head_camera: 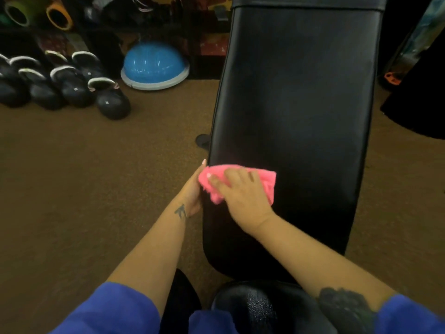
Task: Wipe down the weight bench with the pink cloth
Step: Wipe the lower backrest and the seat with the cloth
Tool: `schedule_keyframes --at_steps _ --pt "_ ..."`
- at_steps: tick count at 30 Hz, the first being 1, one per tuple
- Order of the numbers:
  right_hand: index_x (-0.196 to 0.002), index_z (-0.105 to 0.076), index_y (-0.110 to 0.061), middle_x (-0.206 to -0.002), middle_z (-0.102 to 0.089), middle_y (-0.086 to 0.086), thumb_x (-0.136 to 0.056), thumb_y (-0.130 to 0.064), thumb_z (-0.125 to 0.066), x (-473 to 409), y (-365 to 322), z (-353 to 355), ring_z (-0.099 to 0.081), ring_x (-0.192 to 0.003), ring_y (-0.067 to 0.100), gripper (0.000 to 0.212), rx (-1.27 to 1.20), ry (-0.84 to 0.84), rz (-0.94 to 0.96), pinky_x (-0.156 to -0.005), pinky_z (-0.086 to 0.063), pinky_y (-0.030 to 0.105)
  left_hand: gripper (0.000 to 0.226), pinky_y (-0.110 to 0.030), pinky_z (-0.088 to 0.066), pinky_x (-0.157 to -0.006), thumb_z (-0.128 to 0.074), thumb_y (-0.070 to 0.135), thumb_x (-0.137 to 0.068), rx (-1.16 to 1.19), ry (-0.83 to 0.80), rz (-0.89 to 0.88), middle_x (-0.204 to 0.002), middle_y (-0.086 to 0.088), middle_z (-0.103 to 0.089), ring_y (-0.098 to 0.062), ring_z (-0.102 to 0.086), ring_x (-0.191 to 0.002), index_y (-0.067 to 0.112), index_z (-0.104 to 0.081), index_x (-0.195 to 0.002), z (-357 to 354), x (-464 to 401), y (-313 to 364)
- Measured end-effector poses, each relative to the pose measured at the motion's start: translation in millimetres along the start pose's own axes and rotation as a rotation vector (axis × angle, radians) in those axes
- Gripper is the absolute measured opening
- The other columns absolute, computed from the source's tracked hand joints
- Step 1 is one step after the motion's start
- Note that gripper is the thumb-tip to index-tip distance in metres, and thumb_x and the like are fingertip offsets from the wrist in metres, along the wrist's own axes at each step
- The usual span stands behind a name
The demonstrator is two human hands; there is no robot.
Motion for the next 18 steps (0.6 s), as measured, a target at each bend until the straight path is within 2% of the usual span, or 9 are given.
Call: schedule_keyframes --at_steps 3,5,8,10,11,12,14,16,18 --pt "-0.111 -0.068 -0.022 -0.093 -0.063 0.003 -0.079 -0.027 -0.034 34 -6 -11 -0.056 -0.082 0.023 0.046 0.005 -0.143 0.151 -0.068 -0.036 0.035 0.058 -0.041 -0.045 -0.099 -0.038 0.058 -0.094 -0.008 -0.013 0.083 -0.125 -0.011 -0.064 -0.025 -0.061 -0.114 0.017 -0.057 -0.129 14 3 -23" --pt "-0.108 -0.069 -0.022 -0.098 -0.056 0.005 -0.079 -0.028 -0.038 43 11 -6 -0.046 -0.085 0.023 0.043 0.011 -0.112 0.181 -0.067 -0.028 0.036 0.059 -0.043 -0.039 -0.105 -0.035 0.059 -0.094 -0.002 -0.039 0.119 -0.128 -0.007 -0.062 -0.024 -0.058 -0.119 0.019 -0.056 -0.131 17 4 -31" --pt "-0.108 -0.069 -0.020 -0.097 -0.053 0.011 -0.079 -0.025 -0.041 23 35 5 -0.037 -0.083 0.025 0.041 0.027 -0.017 0.010 -0.069 -0.027 0.037 0.058 -0.039 -0.046 -0.097 -0.031 0.058 -0.095 0.047 -0.109 0.120 -0.126 -0.010 -0.063 -0.024 -0.061 -0.115 0.018 -0.057 -0.129 7 9 -30" --pt "-0.108 -0.069 -0.019 -0.090 -0.059 0.010 -0.078 -0.026 -0.040 5 25 6 -0.044 -0.082 0.026 0.042 0.008 0.025 -0.101 -0.069 -0.034 0.036 0.053 -0.035 -0.053 -0.083 -0.030 0.051 -0.098 0.061 -0.089 0.113 -0.114 -0.011 -0.069 -0.022 -0.067 -0.102 0.016 -0.066 -0.116 4 12 -29" --pt "-0.108 -0.069 -0.019 -0.090 -0.060 0.010 -0.077 -0.027 -0.039 1 13 3 -0.050 -0.081 0.027 0.043 -0.017 0.017 -0.096 -0.069 -0.039 0.035 0.051 -0.035 -0.055 -0.081 -0.033 0.048 -0.098 0.065 -0.060 0.104 -0.111 -0.013 -0.070 -0.022 -0.069 -0.097 0.014 -0.070 -0.109 6 12 -28" --pt "-0.107 -0.069 -0.018 -0.090 -0.062 0.009 -0.076 -0.027 -0.039 3 -1 -3 -0.055 -0.080 0.027 0.044 -0.043 -0.013 -0.057 -0.069 -0.043 0.035 0.049 -0.036 -0.054 -0.085 -0.037 0.047 -0.097 0.071 -0.012 0.094 -0.114 -0.016 -0.068 -0.024 -0.068 -0.099 0.013 -0.071 -0.107 10 12 -27" --pt "-0.107 -0.069 -0.020 -0.092 -0.064 0.006 -0.077 -0.028 -0.039 22 -18 -18 -0.056 -0.079 0.025 0.044 -0.039 -0.102 0.062 -0.069 -0.037 0.036 0.053 -0.042 -0.045 -0.099 -0.039 0.050 -0.095 0.096 0.033 0.124 -0.130 -0.017 -0.058 -0.028 -0.060 -0.114 0.011 -0.062 -0.123 18 8 -31" --pt "-0.105 -0.070 -0.023 -0.091 -0.063 0.002 -0.077 -0.029 -0.038 44 -14 -22 -0.056 -0.078 0.023 0.042 -0.021 -0.177 0.139 -0.067 -0.030 0.035 0.057 -0.042 -0.040 -0.102 -0.027 0.052 -0.097 0.120 0.024 0.174 -0.135 -0.013 -0.055 -0.027 -0.054 -0.121 0.016 -0.051 -0.134 21 4 -34" --pt "-0.100 -0.071 -0.024 -0.089 -0.064 0.004 -0.076 -0.030 -0.039 53 1 -14 -0.059 -0.076 0.024 0.041 -0.018 -0.157 0.163 -0.067 -0.030 0.036 0.059 -0.040 -0.038 -0.102 -0.022 0.054 -0.097 0.125 -0.036 0.190 -0.134 -0.011 -0.057 -0.026 -0.054 -0.122 0.018 -0.050 -0.135 18 2 -36"
Point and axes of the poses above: each hand's wrist, its own x-axis away from the middle knuckle, its own z-axis out of the back of the hand, y = z × x, the point moved 5 cm from there along -x, towards the middle knuckle
